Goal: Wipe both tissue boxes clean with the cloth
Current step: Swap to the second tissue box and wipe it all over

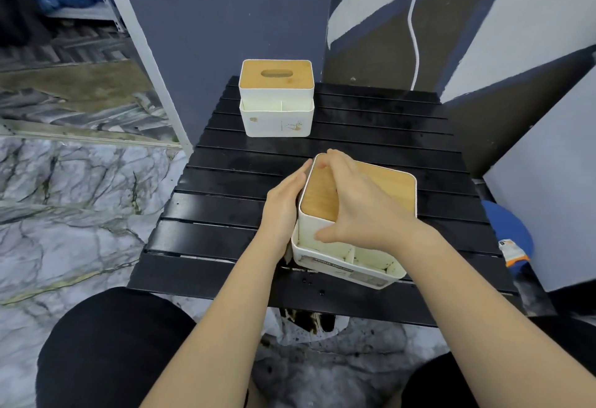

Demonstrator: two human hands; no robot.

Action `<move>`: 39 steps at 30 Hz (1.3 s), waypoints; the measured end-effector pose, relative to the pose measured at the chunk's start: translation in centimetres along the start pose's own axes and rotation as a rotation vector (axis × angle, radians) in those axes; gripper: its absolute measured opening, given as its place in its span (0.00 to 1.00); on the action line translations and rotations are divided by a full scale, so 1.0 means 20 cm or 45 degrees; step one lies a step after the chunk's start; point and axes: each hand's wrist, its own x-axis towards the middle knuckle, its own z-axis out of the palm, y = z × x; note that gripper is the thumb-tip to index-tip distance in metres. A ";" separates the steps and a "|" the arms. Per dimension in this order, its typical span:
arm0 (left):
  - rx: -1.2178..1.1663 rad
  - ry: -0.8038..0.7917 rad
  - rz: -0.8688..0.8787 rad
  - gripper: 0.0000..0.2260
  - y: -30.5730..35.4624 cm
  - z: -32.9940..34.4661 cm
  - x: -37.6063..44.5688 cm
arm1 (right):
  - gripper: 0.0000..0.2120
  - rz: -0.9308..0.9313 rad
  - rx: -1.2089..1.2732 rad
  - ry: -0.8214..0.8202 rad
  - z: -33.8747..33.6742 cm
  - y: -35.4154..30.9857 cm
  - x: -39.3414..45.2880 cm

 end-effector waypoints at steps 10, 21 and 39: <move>0.423 0.005 0.036 0.20 -0.08 -0.19 -0.25 | 0.52 0.035 -0.150 0.022 -0.04 0.00 -0.01; -0.421 0.201 0.035 0.10 0.45 0.03 -0.24 | 0.74 0.273 0.493 0.459 -0.17 0.16 -0.36; 1.600 -0.230 0.895 0.26 -0.01 0.63 -0.03 | 0.68 0.129 0.840 0.401 0.10 0.42 -0.45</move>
